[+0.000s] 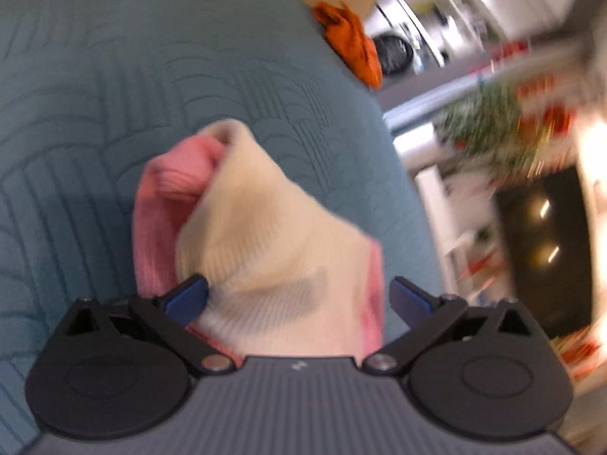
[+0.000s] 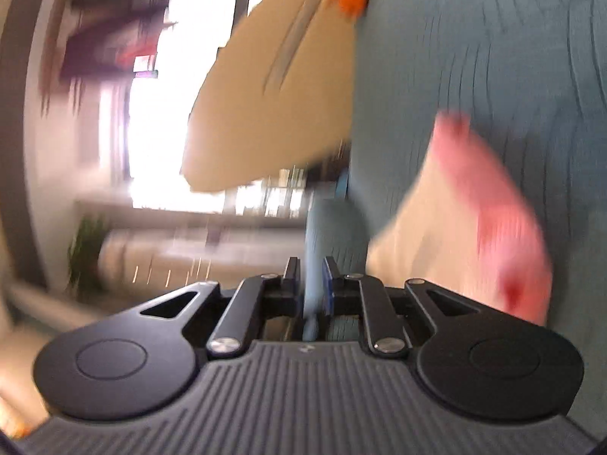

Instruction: Fold clothes

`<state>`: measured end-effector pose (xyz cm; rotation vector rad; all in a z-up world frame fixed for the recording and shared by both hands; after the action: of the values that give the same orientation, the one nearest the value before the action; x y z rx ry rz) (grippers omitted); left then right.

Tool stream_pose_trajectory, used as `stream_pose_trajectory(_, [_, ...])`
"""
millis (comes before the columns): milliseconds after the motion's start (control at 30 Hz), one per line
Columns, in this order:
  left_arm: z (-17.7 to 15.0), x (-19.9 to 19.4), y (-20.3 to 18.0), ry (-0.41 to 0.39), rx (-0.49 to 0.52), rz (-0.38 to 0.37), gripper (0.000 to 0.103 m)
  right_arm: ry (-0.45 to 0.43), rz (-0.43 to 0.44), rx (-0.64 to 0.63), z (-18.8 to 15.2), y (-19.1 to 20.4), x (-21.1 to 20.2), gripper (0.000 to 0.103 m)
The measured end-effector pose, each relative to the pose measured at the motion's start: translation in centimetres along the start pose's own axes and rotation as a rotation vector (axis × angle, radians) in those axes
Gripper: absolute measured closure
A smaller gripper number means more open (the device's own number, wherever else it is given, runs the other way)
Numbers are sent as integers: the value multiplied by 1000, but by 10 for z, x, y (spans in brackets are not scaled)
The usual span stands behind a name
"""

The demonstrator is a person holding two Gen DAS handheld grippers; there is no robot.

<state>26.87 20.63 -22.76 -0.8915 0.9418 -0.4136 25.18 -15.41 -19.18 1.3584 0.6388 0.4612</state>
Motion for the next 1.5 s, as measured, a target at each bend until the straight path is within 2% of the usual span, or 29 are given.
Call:
stream_pose_trajectory(33, [0, 0, 1, -1, 1, -3, 1, 22, -30, -16, 4, -1, 5, 85])
stream_pose_trajectory(100, [-3, 0, -2, 0, 30, 2, 1, 90, -67, -216, 0, 23, 0, 84])
stream_pose_trajectory(133, [-5, 0, -7, 2, 67, 16, 1, 119, -76, -299, -4, 32, -3, 74])
stream_pose_trajectory(167, [-8, 1, -12, 3, 99, 28, 1, 173, -87, -472, -18, 50, -16, 67])
stream_pose_trajectory(233, [-13, 3, -22, 5, 160, 50, 1, 271, -116, -837, -49, 78, -42, 38])
stream_pose_trajectory(300, [-16, 3, -32, 1, 214, 70, 1, 338, -162, -1223, -86, 91, -68, 35])
stream_pose_trajectory(400, [-22, 0, -45, 0, 278, 94, 1, 423, -210, -1894, -157, 76, -112, 35])
stream_pose_trajectory(467, [-25, -1, -51, 0, 300, 112, 0, 493, -179, -2245, -195, 51, -136, 36])
stream_pose_trajectory(500, [-27, -1, -53, 1, 311, 122, 0, 527, -153, -2366, -211, 36, -148, 36])
stream_pose_trajectory(567, [-30, -4, -58, 0, 327, 138, 1, 560, -126, -2485, -234, 17, -160, 36])
stream_pose_trajectory(633, [-40, -21, -68, -6, 352, 161, 1, 559, -100, -2511, -249, 6, -162, 36])
stream_pose_trajectory(667, [-45, -24, -69, -11, 355, 166, 0, 540, -80, -2487, -271, 9, -149, 36])
stream_pose_trajectory(767, [-52, -30, -68, -16, 321, 165, 0, 466, -113, -2417, -291, 2, -130, 36])
stream_pose_trajectory(833, [-54, -33, -66, -16, 296, 167, 0, 434, -151, -2416, -299, -9, -113, 36])
stream_pose_trajectory(933, [-57, -34, -56, -29, 285, 177, 0, 396, -244, -2463, -294, -27, -98, 35])
stream_pose_trajectory(967, [-58, -35, -55, -33, 280, 176, 0, 339, -254, -2479, -293, -31, -95, 33])
stream_pose_trajectory(1000, [-59, -37, -54, -35, 274, 174, 0, 278, -262, -2494, -292, -34, -92, 25])
stream_pose_trajectory(1033, [-59, -38, -54, -37, 268, 172, 0, 256, -277, -2500, -291, -34, -92, 21])
stream_pose_trajectory(1100, [-61, -41, -53, -40, 256, 168, 0, 174, -381, -2507, -286, -30, -77, 21])
stream_pose_trajectory(1133, [-61, -42, -52, -39, 252, 165, 0, 170, -418, -2491, -283, -28, -69, 21])
stream_pose_trajectory(1200, [-60, -43, -52, -40, 250, 163, 0, 183, -438, -2447, -277, -23, -60, 22])
stream_pose_trajectory(1267, [-51, -30, -46, -50, 243, 155, 0, 279, -455, -2389, -271, -15, -54, 45])
stream_pose_trajectory(1300, [-49, -31, -45, -56, 236, 147, 0, 328, -463, -2359, -268, -11, -51, 75])
stream_pose_trajectory(1333, [-48, -34, -45, -65, 231, 138, 0, 356, -477, -2335, -266, -10, -49, 82])
stream_pose_trajectory(1400, [-45, -42, -45, -86, 221, 121, 0, 420, -493, -2252, -258, 1, -47, 83])
stream_pose_trajectory(1500, [-42, -54, -45, -116, 207, 94, 0, 473, -492, -2200, -246, 23, -45, 84])
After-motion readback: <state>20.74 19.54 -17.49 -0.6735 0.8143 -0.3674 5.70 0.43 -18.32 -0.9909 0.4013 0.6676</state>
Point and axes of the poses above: each gripper's, at about its wrist camera, not at the fingertips, and x roughly the way its jaws point, y to its left, z to its top, the point moved 2 cm from there along x, roughly the way its jaws point, and after that the axes turned 2 degrees about -y, right-handed, at the moved point
